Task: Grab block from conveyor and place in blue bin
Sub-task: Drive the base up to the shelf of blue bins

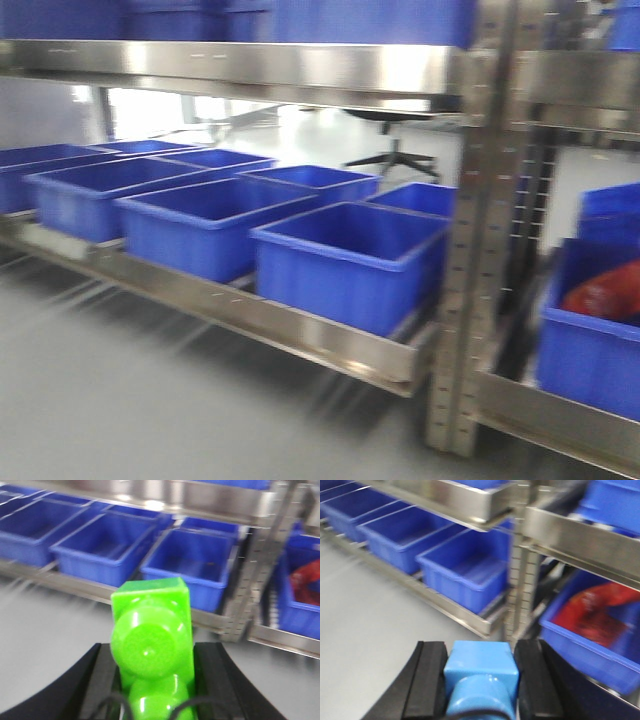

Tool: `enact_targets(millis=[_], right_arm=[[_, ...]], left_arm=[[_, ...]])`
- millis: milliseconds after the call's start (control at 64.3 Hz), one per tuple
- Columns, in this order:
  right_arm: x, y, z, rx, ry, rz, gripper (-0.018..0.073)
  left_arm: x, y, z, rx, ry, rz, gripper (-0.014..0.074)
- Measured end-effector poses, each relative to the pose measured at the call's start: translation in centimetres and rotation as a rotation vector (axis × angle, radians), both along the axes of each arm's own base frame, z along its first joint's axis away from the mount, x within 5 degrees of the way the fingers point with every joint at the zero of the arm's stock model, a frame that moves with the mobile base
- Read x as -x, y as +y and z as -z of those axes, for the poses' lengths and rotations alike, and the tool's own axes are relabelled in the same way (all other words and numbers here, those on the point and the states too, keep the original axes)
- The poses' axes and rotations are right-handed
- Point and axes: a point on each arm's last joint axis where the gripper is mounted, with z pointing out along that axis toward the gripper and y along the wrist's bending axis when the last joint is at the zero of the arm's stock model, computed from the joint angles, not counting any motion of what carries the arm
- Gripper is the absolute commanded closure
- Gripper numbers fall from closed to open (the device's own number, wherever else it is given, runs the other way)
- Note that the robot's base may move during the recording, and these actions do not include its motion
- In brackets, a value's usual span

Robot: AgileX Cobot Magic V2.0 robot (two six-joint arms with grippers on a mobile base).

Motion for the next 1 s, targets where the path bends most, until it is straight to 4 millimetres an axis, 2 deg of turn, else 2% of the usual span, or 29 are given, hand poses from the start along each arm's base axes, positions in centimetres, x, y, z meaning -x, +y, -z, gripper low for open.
enact_targets(millis=[996], right_arm=[[0.0,0.0,0.0,0.0,0.0,0.0,0.0721]], left_arm=[[0.0,0.0,0.0,0.0,0.0,0.0,0.0707]])
